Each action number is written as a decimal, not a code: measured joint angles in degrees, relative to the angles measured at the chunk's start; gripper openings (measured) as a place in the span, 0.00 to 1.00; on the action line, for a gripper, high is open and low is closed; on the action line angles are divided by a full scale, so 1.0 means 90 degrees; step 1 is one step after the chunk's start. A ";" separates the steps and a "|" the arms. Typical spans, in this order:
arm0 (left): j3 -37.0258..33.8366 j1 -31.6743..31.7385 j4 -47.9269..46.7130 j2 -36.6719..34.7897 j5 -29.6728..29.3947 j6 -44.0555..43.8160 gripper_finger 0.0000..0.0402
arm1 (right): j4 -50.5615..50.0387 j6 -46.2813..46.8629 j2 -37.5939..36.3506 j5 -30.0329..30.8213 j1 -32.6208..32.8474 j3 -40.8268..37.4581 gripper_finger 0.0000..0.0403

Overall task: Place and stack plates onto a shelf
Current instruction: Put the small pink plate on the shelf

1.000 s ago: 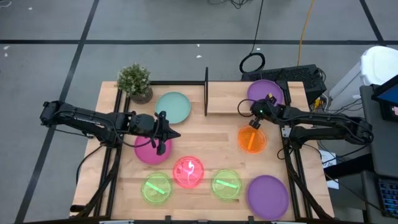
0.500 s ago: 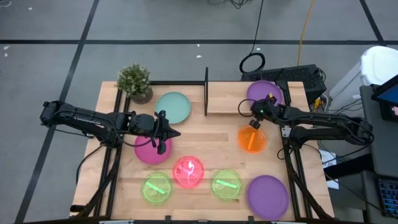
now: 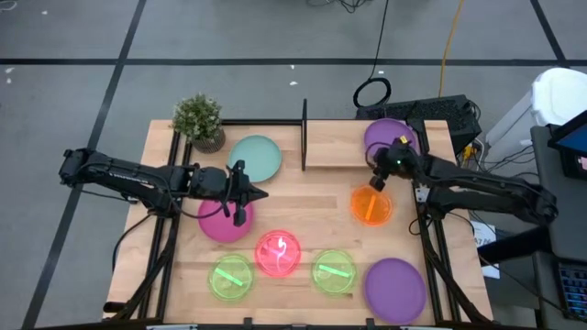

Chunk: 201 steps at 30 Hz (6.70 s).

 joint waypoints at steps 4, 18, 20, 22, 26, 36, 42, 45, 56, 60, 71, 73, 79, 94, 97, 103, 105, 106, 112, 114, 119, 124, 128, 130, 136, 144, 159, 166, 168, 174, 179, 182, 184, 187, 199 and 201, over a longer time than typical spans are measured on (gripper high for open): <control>0.0000 -0.0157 0.0011 0.0007 0.0004 0.0001 0.00 | 0.0253 0.0196 -0.0174 -0.1070 0.0039 0.0204 0.32; 0.0005 -0.1489 0.0696 0.1597 0.0017 -0.0250 0.21 | 0.2841 0.0289 -0.0048 -0.2930 0.1500 0.0308 0.32; 0.0005 -0.1739 0.0840 0.1857 0.0017 -0.0365 0.26 | 0.2980 0.0249 0.0039 -0.2802 0.1708 0.0308 0.32; 0.0005 -0.2031 0.1012 0.2096 0.0020 -0.0326 0.31 | 0.3020 0.0152 0.0132 -0.2584 0.1892 0.0308 0.32; 0.0110 -0.2567 0.1006 0.2536 0.0148 -0.0315 0.39 | 0.3035 -0.0015 0.0295 -0.2102 0.2147 0.0308 0.32; 0.1207 -0.3147 0.0055 0.3732 0.0114 -0.0573 0.42 | 0.3217 -0.0021 0.0561 -0.1931 0.2427 0.0308 0.32; 0.1948 -0.3219 -0.0837 0.4400 0.0066 -0.0798 0.42 | 0.3277 -0.0038 0.0567 -0.1930 0.2458 0.0308 0.32; 0.2113 -0.3220 -0.0884 0.4677 0.0043 -0.0897 0.42 | 0.3326 -0.0213 0.0566 -0.1930 0.2457 0.0308 0.32; 0.2143 -0.3249 -0.1138 0.5051 -0.0519 -0.1365 0.42 | 0.3392 -0.0569 0.0563 -0.1906 0.2455 0.0308 0.32; 0.2137 -0.3336 -0.1247 0.5135 -0.0595 -0.1301 0.42 | 0.3403 -0.0570 0.0566 -0.1906 0.2455 0.0308 0.32; 0.2149 -0.3614 -0.1124 0.5336 -0.1107 -0.0554 0.28 | 0.3383 -0.0591 0.0563 -0.1909 0.2455 0.0305 0.32; 0.2149 -0.3620 -0.1124 0.5340 -0.1168 -0.0517 0.22 | 0.3383 -0.0592 0.0563 -0.1909 0.2455 0.0305 0.32; 0.2144 -0.3611 -0.1161 0.5350 -0.1306 -0.0350 0.07 | 0.3383 -0.0628 0.0565 -0.1923 0.2455 0.0305 0.32; 0.2135 -0.3524 -0.1179 0.5234 -0.2253 0.0606 0.01 | 0.3378 -0.0576 0.0464 -0.1927 0.2455 0.0303 0.32; 0.2135 -0.3340 -0.1166 0.4998 -0.2402 0.1092 0.01 | 0.3380 -0.0524 0.0323 -0.1914 0.2455 0.0303 0.32; 0.2137 -0.2715 -0.1135 0.4315 -0.2436 0.2208 0.00 | 0.3381 -0.0361 -0.0024 -0.1911 0.2455 0.0303 0.32; 0.2137 -0.2481 -0.1118 0.4116 -0.2433 0.2756 0.00 | 0.3381 -0.0310 -0.0134 -0.1909 0.2469 0.0303 0.32; 0.2137 -0.2354 -0.1072 0.4037 -0.2435 0.3039 0.00 | 0.3373 -0.0287 -0.0188 -0.1908 0.2486 0.0303 0.32; 0.2137 -0.1474 -0.0269 0.3859 -0.2343 0.4691 0.00 | 0.3281 -0.0290 -0.0535 -0.1909 0.2620 0.0303 0.32; 0.2137 -0.1195 0.0055 0.3866 -0.2032 0.5231 0.00 | 0.3262 -0.0290 -0.0638 -0.1906 0.2652 0.0303 0.32; 0.2137 -0.0532 0.0920 0.3922 -0.1510 0.6058 0.00 | 0.3202 -0.0443 -0.0859 -0.1909 0.2779 0.0303 0.32; 0.2137 -0.0048 0.1654 0.3917 -0.0942 0.6575 0.00 | 0.3214 -0.0598 -0.0981 -0.1909 0.2873 0.0303 0.32; 0.2137 0.0232 0.1965 0.3917 -0.0660 0.6699 0.00 | 0.3213 -0.0701 -0.0998 -0.1906 0.2873 0.0303 0.32; 0.2137 0.0377 0.2044 0.3917 -0.0581 0.6698 0.00 | 0.3213 -0.0757 -0.0998 -0.1906 0.2873 0.0303 0.32; 0.2137 0.0743 0.2605 0.4004 -0.0292 0.6751 0.00 | 0.3436 -0.0905 -0.0998 -0.1906 0.2871 0.0303 0.32; 0.3193 0.1109 0.2557 0.4968 -0.0121 0.6792 0.00 | 0.3738 -0.1118 -0.0996 -0.1906 0.2871 0.0303 0.32; 0.5098 0.1387 0.1231 0.6614 -0.0736 0.5888 0.00 | 0.3634 -0.1308 -0.1127 -0.1906 0.2871 0.0303 0.32; 0.5102 0.1655 0.1615 0.6952 -0.0967 0.5411 0.00 | 0.3639 -0.1334 -0.1173 -0.1904 0.2871 0.0303 0.32; 0.5093 0.1698 0.1561 0.6987 -0.0840 0.5261 0.00 | 0.3643 -0.1354 -0.1175 -0.1904 0.2871 0.0303 0.32; 0.5092 0.1739 0.1726 0.7135 -0.0729 0.5130 0.00 | 0.3658 -0.1357 -0.1183 -0.1899 0.2871 0.0303 0.32; 0.5095 0.1760 0.1742 0.7224 -0.0753 0.5081 0.02 | 0.3665 -0.1357 -0.1183 -0.1899 0.2870 0.0303 0.32; 0.5093 0.1824 0.1717 0.7262 -0.0763 0.4948 0.02 | 0.3670 -0.1357 -0.1183 -0.1900 0.2870 0.0303 0.32; 0.5090 0.1857 0.1691 0.7264 -0.0767 0.4896 0.03 | 0.3667 -0.1356 -0.1183 -0.1899 0.2871 0.0303 0.32; 0.5090 0.1889 0.1674 0.7259 -0.0767 0.4804 0.03 | 0.3665 -0.1356 -0.1183 -0.1902 0.2871 0.0303 0.32; 0.5090 0.2041 0.1459 0.7257 -0.0700 0.4451 0.04 | 0.3645 -0.1356 -0.1183 -0.1902 0.2870 0.0303 0.32; 0.5090 0.2077 0.1389 0.7257 -0.0702 0.4315 0.04 | 0.3645 -0.1356 -0.1183 -0.1902 0.2869 0.0303 0.32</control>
